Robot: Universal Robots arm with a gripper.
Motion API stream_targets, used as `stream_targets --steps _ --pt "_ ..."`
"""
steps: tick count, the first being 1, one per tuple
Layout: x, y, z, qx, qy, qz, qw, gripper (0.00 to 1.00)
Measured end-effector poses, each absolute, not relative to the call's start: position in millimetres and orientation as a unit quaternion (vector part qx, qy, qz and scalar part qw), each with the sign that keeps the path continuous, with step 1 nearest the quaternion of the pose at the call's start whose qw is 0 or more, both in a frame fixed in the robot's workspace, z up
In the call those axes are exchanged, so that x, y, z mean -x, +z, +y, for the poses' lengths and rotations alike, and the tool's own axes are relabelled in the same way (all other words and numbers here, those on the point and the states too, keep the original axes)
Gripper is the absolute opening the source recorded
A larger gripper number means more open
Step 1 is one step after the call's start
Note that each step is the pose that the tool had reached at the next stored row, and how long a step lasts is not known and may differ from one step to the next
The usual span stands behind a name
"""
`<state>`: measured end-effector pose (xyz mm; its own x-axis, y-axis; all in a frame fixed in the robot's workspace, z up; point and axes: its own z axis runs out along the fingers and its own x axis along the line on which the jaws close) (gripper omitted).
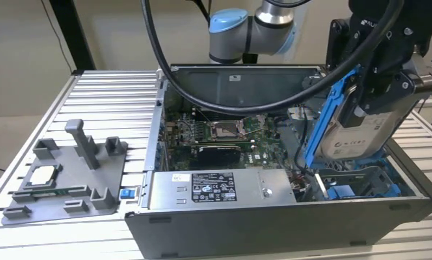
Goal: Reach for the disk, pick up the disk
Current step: 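Pick up the disk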
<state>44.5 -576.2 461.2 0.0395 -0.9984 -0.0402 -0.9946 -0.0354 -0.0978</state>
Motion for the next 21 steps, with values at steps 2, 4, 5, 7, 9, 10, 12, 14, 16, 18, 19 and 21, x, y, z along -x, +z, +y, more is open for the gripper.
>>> stream_targets --steps 2,4,5,7,9,10,12,14,16,18,19,21 --pt "-48 461 -577 0.719 -0.02 0.693 0.049 0.0" --pt "-52 460 -577 0.719 -0.02 0.693 0.049 0.0" --pt "-54 460 -578 0.719 -0.02 0.693 0.049 0.0" --pt "-57 459 -578 0.718 -0.02 0.694 0.048 0.0" --pt "-61 458 -579 0.718 -0.02 0.694 0.048 0.0" --pt "-62 458 -579 0.718 -0.02 0.694 0.048 0.0" --pt "-65 456 -580 0.717 -0.02 0.695 0.048 0.0" --pt "-67 454 -581 0.717 -0.02 0.695 0.048 0.0" --pt "-69 452 -582 0.716 -0.02 0.696 0.048 0.0" --pt "-71 451 -583 0.715 -0.02 0.697 0.048 0.0" --pt "-73 450 -583 0.715 -0.02 0.697 0.048 0.0" --pt "-75 448 -584 0.714 -0.02 0.698 0.048 0.0"
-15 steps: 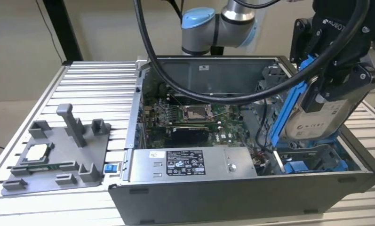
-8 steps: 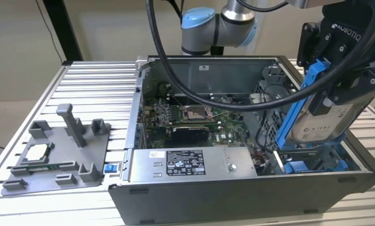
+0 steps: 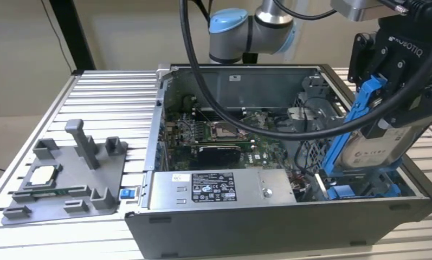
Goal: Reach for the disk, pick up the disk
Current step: 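Pick up the disk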
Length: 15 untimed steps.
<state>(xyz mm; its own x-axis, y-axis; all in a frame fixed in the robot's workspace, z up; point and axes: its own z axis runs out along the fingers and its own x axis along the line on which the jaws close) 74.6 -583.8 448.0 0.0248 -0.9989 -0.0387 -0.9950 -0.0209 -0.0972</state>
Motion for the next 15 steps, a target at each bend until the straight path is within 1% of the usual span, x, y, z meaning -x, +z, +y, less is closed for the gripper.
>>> stream_targets --steps 15 --pt "-76.6 441.5 -585.2 0.687 -0.021 0.725 0.046 0.0"
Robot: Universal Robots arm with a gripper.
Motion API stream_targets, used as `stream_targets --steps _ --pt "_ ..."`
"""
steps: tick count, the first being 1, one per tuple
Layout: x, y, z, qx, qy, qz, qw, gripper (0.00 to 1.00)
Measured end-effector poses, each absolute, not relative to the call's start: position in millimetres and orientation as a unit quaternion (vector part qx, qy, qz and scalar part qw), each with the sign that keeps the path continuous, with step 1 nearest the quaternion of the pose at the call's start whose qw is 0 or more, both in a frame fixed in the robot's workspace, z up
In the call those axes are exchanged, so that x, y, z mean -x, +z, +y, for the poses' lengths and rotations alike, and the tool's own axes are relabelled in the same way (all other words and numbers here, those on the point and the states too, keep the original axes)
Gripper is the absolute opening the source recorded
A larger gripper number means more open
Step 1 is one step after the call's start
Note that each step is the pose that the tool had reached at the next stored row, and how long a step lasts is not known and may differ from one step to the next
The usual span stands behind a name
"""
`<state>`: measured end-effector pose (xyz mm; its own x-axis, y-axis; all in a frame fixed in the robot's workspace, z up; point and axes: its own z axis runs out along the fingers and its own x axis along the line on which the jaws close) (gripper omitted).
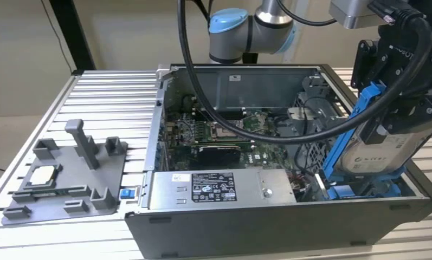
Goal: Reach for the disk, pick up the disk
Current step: 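Pick up the disk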
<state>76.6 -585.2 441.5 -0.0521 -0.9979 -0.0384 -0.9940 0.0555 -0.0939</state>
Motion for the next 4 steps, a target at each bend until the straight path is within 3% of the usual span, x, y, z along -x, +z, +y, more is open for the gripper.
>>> stream_targets --steps 4 --pt "-76.6 441.5 -585.3 0.687 -0.021 0.725 0.046 0.0"
